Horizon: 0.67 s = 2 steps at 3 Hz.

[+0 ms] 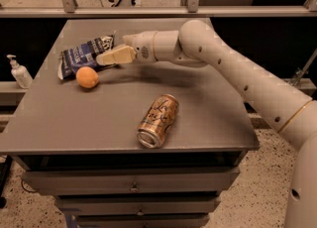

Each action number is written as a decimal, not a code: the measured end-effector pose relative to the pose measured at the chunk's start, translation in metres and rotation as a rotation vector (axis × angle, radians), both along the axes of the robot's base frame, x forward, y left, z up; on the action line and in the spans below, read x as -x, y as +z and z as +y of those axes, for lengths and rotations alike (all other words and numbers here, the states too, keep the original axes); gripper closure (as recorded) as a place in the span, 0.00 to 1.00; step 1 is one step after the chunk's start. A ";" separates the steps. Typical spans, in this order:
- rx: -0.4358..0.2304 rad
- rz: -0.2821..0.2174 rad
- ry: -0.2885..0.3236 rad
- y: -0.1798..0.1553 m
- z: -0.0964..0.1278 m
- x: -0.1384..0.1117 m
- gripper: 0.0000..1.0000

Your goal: Move blue chip bag near orange

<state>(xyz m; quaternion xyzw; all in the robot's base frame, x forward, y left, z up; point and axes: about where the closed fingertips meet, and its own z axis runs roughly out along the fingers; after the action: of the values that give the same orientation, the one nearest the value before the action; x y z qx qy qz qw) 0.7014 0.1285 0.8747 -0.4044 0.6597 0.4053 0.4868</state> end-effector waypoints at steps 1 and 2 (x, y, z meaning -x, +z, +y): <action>0.030 -0.015 -0.044 0.000 -0.021 -0.008 0.00; 0.115 -0.090 -0.112 0.010 -0.073 -0.028 0.00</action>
Offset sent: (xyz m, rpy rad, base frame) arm 0.0614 -0.1595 0.0260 -0.2410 -0.2012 -0.2222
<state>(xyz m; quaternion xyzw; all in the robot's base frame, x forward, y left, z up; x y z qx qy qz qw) 0.7294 0.0558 0.8843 -0.4121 0.6807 0.3206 0.5139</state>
